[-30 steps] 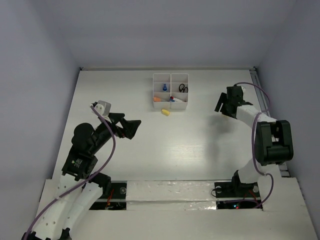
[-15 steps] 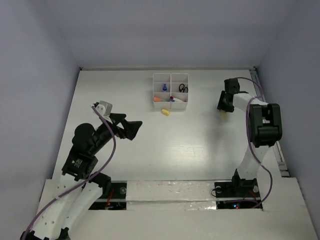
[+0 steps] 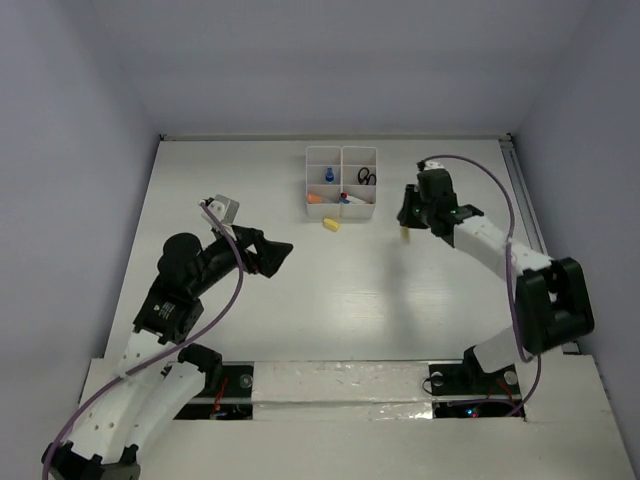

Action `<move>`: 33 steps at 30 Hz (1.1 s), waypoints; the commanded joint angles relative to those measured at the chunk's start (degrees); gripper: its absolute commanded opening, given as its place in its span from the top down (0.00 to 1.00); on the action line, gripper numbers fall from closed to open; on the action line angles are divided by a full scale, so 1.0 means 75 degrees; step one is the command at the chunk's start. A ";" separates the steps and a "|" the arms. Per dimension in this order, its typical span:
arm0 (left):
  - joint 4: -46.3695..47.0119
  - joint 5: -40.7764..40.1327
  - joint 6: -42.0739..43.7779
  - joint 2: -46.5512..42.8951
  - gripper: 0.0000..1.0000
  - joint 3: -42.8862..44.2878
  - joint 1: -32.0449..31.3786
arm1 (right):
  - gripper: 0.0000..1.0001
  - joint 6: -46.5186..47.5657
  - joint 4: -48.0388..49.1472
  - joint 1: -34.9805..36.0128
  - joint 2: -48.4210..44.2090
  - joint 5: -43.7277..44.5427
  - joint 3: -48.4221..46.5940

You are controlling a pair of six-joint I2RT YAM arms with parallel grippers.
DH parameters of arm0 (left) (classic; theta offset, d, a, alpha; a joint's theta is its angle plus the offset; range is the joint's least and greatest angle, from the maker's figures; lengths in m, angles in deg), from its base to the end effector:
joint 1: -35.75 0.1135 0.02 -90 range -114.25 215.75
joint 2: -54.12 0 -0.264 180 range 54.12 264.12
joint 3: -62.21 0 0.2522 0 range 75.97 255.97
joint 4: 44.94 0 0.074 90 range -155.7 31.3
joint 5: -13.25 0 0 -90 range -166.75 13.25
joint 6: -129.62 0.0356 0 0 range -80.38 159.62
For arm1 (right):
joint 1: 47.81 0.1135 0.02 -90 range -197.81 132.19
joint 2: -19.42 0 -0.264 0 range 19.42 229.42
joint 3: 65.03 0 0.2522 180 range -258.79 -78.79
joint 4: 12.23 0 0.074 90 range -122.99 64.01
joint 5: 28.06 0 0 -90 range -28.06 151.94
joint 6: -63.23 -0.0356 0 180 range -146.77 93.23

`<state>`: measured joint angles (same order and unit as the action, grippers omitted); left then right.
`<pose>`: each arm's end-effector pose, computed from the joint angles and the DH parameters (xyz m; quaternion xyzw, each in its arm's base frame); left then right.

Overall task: Sort the stationery into containers
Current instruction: Pick up the pen from the center of the board.

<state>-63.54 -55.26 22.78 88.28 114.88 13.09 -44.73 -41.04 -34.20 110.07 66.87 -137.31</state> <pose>0.1314 -0.0690 0.3416 0.1669 0.6877 -0.3587 0.6087 0.3280 0.0763 0.2177 0.0510 0.9289 0.0607 0.3618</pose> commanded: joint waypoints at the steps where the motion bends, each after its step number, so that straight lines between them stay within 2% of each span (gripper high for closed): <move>1: 0.0575 0.0497 -0.0157 0.0308 0.10 -0.0068 0.0149 | 0.93 -0.0685 0.1231 0.1429 -0.1339 -0.0551 0.0138; 4: 0.0599 0.0567 -0.0204 0.0613 0.13 -0.0103 0.0232 | 0.93 -0.1190 0.2308 0.2540 -0.1587 -0.0889 0.0256; 7: 0.0599 0.0684 -0.0227 0.0929 0.15 -0.0103 0.0232 | 0.93 -0.1823 0.3329 0.3548 -0.1226 -0.0764 -0.0001; 8: 0.0599 0.0731 -0.0216 0.0989 0.16 -0.0103 0.0232 | 0.93 -0.1883 0.3586 0.3773 -0.1084 -0.0728 -0.0095; 10: 0.0599 0.0720 -0.0227 0.1083 0.26 -0.0115 0.0232 | 0.97 -0.2047 0.4196 0.4102 -0.0629 -0.0704 -0.0410; 12: 0.0599 0.0603 -0.0227 0.1095 0.33 -0.0115 0.0232 | 0.97 -0.2188 0.4582 0.4524 -0.0311 -0.0727 -0.0657; 15: 0.0575 0.0474 -0.0216 0.1141 0.34 -0.0115 0.0232 | 0.96 -0.2223 0.4829 0.4934 0.0088 -0.0493 -0.1044; 23: 0.0411 0.0287 -0.0169 0.1423 0.38 -0.0068 0.0232 | 0.96 -0.2352 0.5311 0.5276 0.0159 -0.0142 -0.1255; 32: 0.0470 0.0309 -0.0157 0.1400 0.55 -0.0068 0.0232 | 0.96 -0.2586 0.5580 0.5591 0.0206 -0.0352 -0.1303; 33: 0.0481 0.0333 -0.0169 0.1388 0.61 -0.0068 0.0301 | 0.96 -0.2598 0.5662 0.5592 0.0206 -0.0364 -0.1291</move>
<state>-62.10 -53.00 21.25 99.31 114.08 14.64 -63.09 -4.27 6.19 112.78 64.47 -144.46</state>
